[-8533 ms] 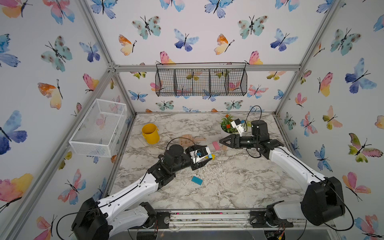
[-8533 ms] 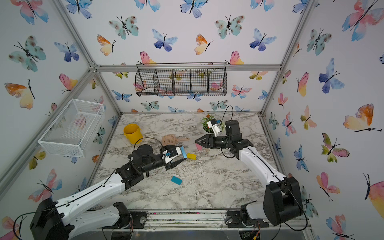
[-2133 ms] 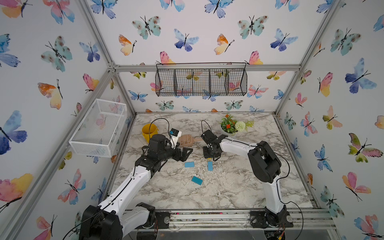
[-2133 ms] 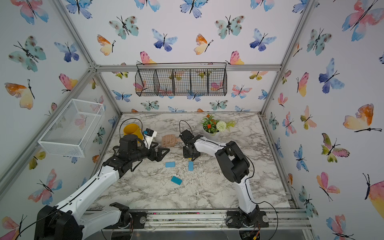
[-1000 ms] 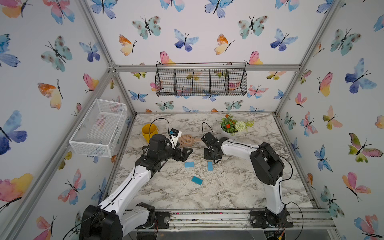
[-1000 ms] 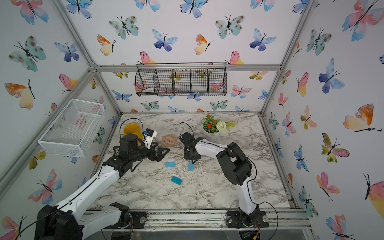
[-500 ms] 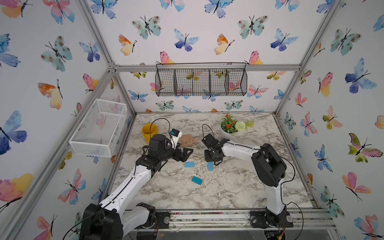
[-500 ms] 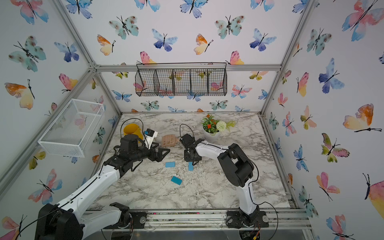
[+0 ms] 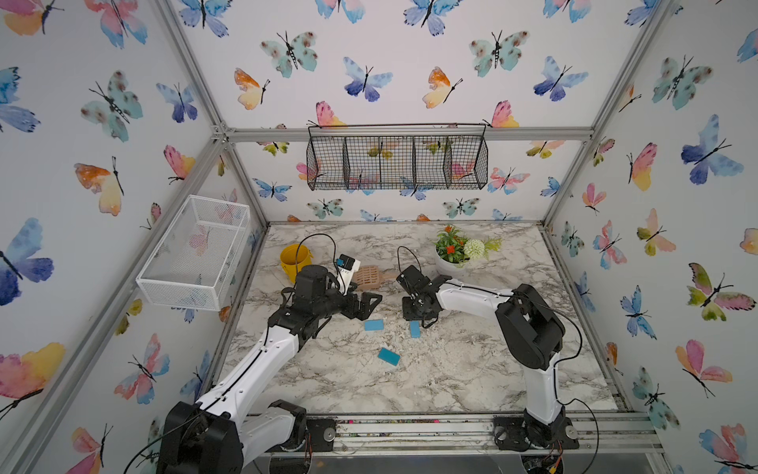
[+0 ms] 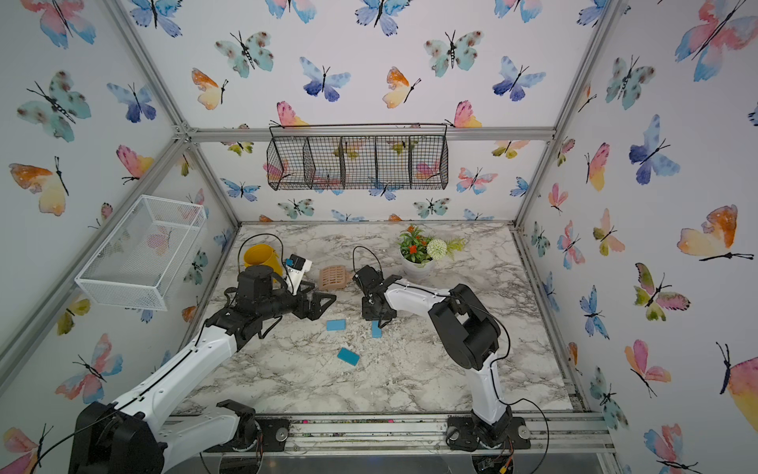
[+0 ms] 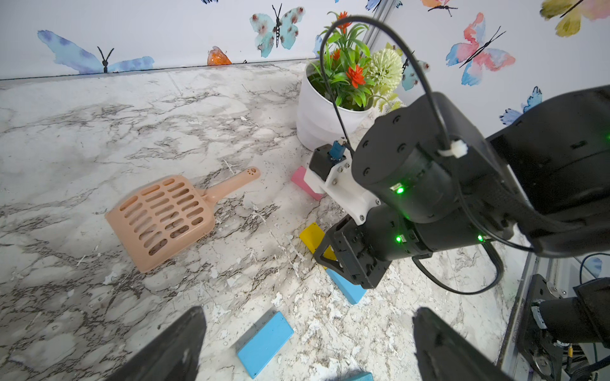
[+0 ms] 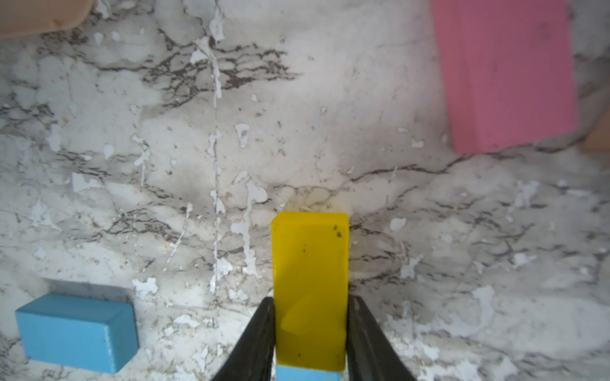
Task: Assemble the letter c with building blocks
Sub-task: Assemble the building block at the center of the board.
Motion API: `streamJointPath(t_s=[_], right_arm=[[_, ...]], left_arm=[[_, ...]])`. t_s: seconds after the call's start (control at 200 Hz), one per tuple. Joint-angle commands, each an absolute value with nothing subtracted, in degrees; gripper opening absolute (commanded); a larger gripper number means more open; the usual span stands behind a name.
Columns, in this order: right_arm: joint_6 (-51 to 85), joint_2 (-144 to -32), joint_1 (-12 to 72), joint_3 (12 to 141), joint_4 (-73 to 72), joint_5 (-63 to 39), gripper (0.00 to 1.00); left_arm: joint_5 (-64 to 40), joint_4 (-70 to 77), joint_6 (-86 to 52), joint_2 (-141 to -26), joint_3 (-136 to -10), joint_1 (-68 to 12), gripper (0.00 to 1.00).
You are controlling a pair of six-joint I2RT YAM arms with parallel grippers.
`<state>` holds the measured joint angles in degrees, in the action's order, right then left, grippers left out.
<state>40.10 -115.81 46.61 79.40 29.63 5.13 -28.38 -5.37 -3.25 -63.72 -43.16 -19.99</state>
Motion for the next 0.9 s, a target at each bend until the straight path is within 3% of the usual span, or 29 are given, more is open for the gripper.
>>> streamJointPath(t_s=[0.0, 0.676, 0.896], right_arm=[[41.1, -114.6, 47.1, 79.4, 31.0, 5.6, 0.38], [41.1, -113.6, 48.3, 80.6, 33.5, 8.7, 0.47], [39.9, -109.6, 48.3, 79.5, 33.4, 10.3, 0.47]], left_arm=[[-29.7, -4.5, -3.2, -64.1, -43.4, -20.1, 0.98], [-29.6, -4.6, -3.2, -63.7, -43.2, -20.1, 0.98], [-24.9, -5.0, -3.8, -64.0, -43.2, -20.1, 0.98]])
